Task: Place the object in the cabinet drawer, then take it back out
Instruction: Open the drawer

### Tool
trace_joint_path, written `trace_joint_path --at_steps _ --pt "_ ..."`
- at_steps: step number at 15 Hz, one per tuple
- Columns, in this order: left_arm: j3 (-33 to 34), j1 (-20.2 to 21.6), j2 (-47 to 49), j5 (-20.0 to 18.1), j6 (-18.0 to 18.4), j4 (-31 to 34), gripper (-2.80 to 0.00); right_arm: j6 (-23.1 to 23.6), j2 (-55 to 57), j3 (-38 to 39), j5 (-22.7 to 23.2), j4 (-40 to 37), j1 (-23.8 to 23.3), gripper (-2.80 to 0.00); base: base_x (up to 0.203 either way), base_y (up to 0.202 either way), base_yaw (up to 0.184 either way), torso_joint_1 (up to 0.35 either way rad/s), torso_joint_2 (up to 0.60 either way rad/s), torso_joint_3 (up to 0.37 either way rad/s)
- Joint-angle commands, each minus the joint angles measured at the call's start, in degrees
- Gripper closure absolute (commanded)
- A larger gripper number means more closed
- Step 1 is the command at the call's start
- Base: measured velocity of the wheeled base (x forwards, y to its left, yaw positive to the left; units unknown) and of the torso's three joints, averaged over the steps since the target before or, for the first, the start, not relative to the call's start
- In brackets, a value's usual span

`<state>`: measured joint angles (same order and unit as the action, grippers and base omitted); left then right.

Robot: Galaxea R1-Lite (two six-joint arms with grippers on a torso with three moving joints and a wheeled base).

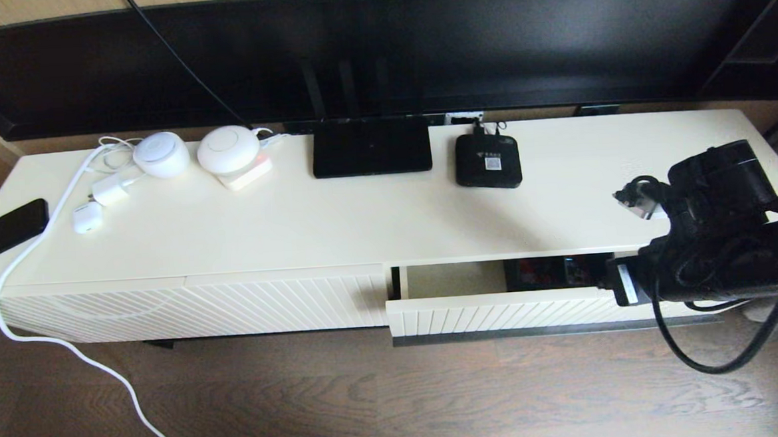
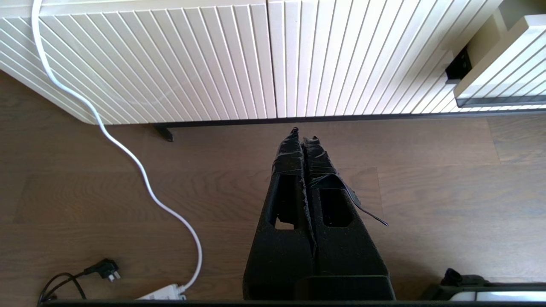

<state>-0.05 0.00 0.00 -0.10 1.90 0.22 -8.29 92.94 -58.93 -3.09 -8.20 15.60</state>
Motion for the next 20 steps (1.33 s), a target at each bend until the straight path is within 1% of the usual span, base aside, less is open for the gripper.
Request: trace_joint_path --at_steps 1,2,3,6,8,10,13,15,17,20 --pt "0.0 0.0 0.1 0.0 0.0 0.0 0.0 0.0 3.5 -0.2 -1.7 2.5 0.4 0.0 0.0 0.0 0.0 0.0 0.0 0.0" --pt "0.0 0.0 0.1 0.0 0.0 0.0 0.0 0.0 4.3 -0.4 -3.2 3.8 1.2 0.0 0.0 0.0 0.0 0.0 0.0 0.0" --pt "0.0 0.0 0.1 0.0 0.0 0.0 0.0 0.1 4.7 -0.6 -3.8 4.4 1.3 0.0 0.0 0.0 0.0 0.0 0.0 0.0" --pt "0.0 0.0 0.1 0.0 0.0 0.0 0.0 0.2 6.4 -1.0 -3.9 6.2 1.4 0.0 0.0 0.0 0.0 0.0 0.0 0.0" --pt "0.0 0.0 0.1 0.0 0.0 0.0 0.0 0.4 7.9 -0.9 -4.1 10.3 1.4 0.0 0.0 0.0 0.0 0.0 0.0 0.0" --pt "0.0 0.0 0.0 0.0 0.0 0.0 0.0 0.4 8.7 -0.9 -5.1 11.7 1.4 0.0 0.0 0.0 0.0 0.0 0.0 0.0" --pt "0.0 0.0 0.1 0.0 0.0 0.0 0.0 0.5 8.8 0.0 -5.5 11.5 1.4 0.0 0.0 0.0 0.0 0.0 0.0 0.0" --pt "0.0 0.0 0.1 0.0 0.0 0.0 0.0 0.4 8.1 0.7 -7.2 10.6 1.5 0.0 0.0 0.0 0.0 0.0 0.0 0.0" --pt "0.0 0.0 0.1 0.0 0.0 0.0 0.0 0.1 7.1 2.0 -8.2 10.0 2.4 0.0 0.0 0.0 0.0 0.0 0.0 0.0" --pt "0.0 0.0 0.1 0.0 0.0 0.0 0.0 0.0 4.7 5.0 -8.2 6.9 3.9 0.0 0.0 0.0 0.0 0.0 0.0 0.0"
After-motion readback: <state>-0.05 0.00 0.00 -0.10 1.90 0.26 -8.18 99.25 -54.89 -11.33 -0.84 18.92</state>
